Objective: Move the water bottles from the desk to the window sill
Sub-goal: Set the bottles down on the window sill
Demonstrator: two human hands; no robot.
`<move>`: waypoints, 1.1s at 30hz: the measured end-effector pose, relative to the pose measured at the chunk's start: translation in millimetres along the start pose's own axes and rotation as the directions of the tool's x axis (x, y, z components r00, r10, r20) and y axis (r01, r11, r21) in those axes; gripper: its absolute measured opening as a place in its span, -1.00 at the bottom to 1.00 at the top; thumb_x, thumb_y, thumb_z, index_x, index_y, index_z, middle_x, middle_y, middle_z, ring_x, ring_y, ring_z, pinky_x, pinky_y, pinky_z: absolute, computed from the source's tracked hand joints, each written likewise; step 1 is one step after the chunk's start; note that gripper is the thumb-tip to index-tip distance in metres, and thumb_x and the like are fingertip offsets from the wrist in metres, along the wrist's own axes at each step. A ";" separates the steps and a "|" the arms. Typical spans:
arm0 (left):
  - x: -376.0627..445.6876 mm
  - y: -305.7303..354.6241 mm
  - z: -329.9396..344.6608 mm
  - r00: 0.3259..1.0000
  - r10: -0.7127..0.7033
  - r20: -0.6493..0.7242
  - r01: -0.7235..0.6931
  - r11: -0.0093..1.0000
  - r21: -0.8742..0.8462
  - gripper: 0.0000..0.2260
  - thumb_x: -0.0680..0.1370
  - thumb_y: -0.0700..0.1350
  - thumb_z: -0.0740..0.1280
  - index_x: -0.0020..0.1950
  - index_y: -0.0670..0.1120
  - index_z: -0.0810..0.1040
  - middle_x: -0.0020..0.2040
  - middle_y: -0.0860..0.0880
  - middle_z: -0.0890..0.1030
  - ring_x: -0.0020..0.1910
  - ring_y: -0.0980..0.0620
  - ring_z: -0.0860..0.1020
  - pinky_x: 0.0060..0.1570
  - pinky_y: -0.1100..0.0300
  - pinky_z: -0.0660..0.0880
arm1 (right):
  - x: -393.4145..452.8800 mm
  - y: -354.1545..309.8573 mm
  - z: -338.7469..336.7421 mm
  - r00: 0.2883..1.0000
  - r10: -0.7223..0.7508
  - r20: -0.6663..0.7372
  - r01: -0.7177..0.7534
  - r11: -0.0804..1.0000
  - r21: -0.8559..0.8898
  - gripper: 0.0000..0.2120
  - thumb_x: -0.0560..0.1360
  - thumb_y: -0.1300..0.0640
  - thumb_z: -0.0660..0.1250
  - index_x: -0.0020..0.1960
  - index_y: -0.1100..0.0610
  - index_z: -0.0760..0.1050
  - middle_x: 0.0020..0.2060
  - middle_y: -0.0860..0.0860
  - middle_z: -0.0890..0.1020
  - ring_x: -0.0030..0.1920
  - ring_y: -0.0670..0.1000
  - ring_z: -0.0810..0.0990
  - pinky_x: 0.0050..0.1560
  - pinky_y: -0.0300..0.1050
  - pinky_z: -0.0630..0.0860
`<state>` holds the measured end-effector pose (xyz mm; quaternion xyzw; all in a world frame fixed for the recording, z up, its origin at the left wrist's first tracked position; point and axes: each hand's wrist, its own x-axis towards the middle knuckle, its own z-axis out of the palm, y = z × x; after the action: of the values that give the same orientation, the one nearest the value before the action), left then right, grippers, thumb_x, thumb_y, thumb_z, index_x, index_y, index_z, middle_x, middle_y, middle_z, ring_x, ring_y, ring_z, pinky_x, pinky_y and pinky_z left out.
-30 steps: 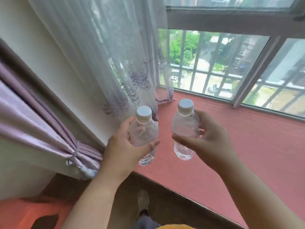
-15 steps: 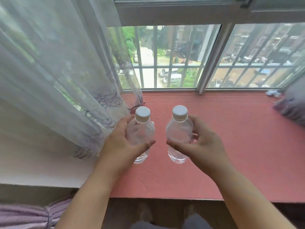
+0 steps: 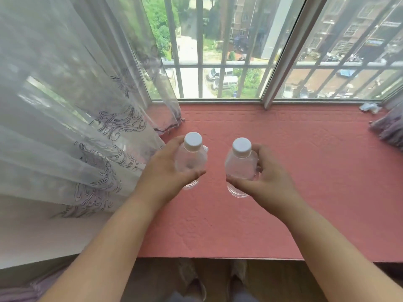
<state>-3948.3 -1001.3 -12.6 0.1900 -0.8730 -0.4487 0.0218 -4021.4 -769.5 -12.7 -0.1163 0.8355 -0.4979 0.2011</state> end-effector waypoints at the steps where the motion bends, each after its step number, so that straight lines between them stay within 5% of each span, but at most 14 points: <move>1: 8.1 -3.6 2.7 1.000 0.014 0.000 -0.014 1.000 0.022 -0.40 0.33 0.10 0.64 0.30 0.27 0.48 0.12 0.29 0.59 0.13 0.24 0.56 0.12 0.33 0.46 | 7.1 5.1 1.4 1.000 0.003 0.019 -0.003 1.000 -0.017 -0.35 0.35 0.03 0.63 0.31 -0.24 0.38 0.10 -0.31 0.57 0.07 -0.34 0.54 -0.04 -0.38 0.45; 3: 26.0 -14.3 8.5 0.999 0.037 0.012 -0.038 0.992 0.120 -0.38 0.32 0.12 0.63 0.33 0.23 0.51 0.18 0.26 0.52 0.22 0.17 0.49 0.25 0.12 0.47 | 22.9 16.9 5.9 0.999 0.009 0.041 -0.006 0.998 -0.056 -0.35 0.36 0.02 0.62 0.31 -0.26 0.36 0.14 -0.36 0.50 0.15 -0.33 0.48 0.02 -0.35 0.41; 7: 63.2 -41.6 21.9 0.999 -0.002 0.048 -0.011 0.965 0.260 -0.35 0.33 0.07 0.63 0.38 0.09 0.51 0.24 0.11 0.46 0.28 0.05 0.40 0.23 0.13 0.36 | 62.0 40.7 17.4 0.999 -0.022 0.025 0.027 0.973 -0.230 -0.42 0.32 -0.03 0.59 0.26 -0.17 0.41 0.16 -0.26 0.41 0.26 -0.06 0.38 0.21 -0.08 0.40; 16: 132.3 -96.3 55.3 0.988 -0.151 0.044 0.140 0.971 0.193 -0.53 0.31 -0.22 0.60 0.18 0.01 0.63 0.08 0.08 0.62 0.06 0.05 0.55 -0.09 0.15 0.43 | 156.4 93.8 52.0 0.999 0.016 0.046 -0.004 0.969 -0.248 -0.72 0.32 -0.03 0.52 -0.14 -0.24 0.44 -0.14 -0.20 0.49 -0.12 -0.10 0.50 -0.16 -0.11 0.46; 19: 148.5 -109.3 69.2 0.980 -0.196 0.039 0.189 0.974 0.128 -0.63 0.31 -0.26 0.55 0.02 0.05 0.59 0.01 0.01 0.67 0.07 -0.07 0.62 0.04 0.03 0.56 | 187.2 112.0 72.2 0.997 0.065 0.044 -0.048 0.951 -0.304 -0.83 0.26 -0.08 0.37 -0.30 -0.17 0.36 -0.33 -0.15 0.40 -0.33 -0.08 0.36 -0.31 -0.18 0.31; 24: 175.9 -123.1 86.5 0.970 -0.237 0.047 0.231 0.968 0.097 -0.66 0.32 -0.11 0.48 0.08 0.07 0.62 0.01 0.04 0.66 0.05 -0.06 0.59 0.04 0.10 0.52 | 219.4 125.2 95.7 0.995 0.092 0.028 -0.080 0.951 -0.297 -0.77 0.39 -0.02 0.25 -0.30 0.12 0.36 -0.49 -0.11 0.32 -0.48 -0.08 0.24 -0.47 -0.22 0.22; 28: 202.9 -137.2 98.5 0.967 -0.249 0.062 0.235 0.956 0.173 -0.48 0.40 -0.28 0.50 0.31 0.08 0.60 0.14 0.07 0.61 0.15 -0.01 0.54 0.01 0.25 0.33 | 238.0 130.7 102.9 0.993 0.115 0.027 -0.105 0.961 -0.254 -0.75 0.41 0.03 0.30 -0.29 0.16 0.34 -0.49 -0.11 0.31 -0.45 -0.04 0.25 -0.42 -0.14 0.26; 33: 228.2 -146.6 112.5 0.959 -0.271 0.083 0.251 0.948 0.198 -0.42 0.39 -0.33 0.51 0.35 0.06 0.58 0.23 0.04 0.62 0.12 0.05 0.49 0.08 0.27 0.33 | 262.7 135.8 110.8 0.991 0.132 0.006 -0.126 0.959 -0.255 -0.77 0.40 0.03 0.29 -0.27 0.18 0.37 -0.48 -0.09 0.33 -0.45 -0.02 0.27 -0.41 -0.11 0.29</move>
<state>-4137.5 -1071.2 -226.0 0.2802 -0.8780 -0.3740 -0.1034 -4204.9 -895.4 -236.8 -0.0920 0.8959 -0.3712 0.2263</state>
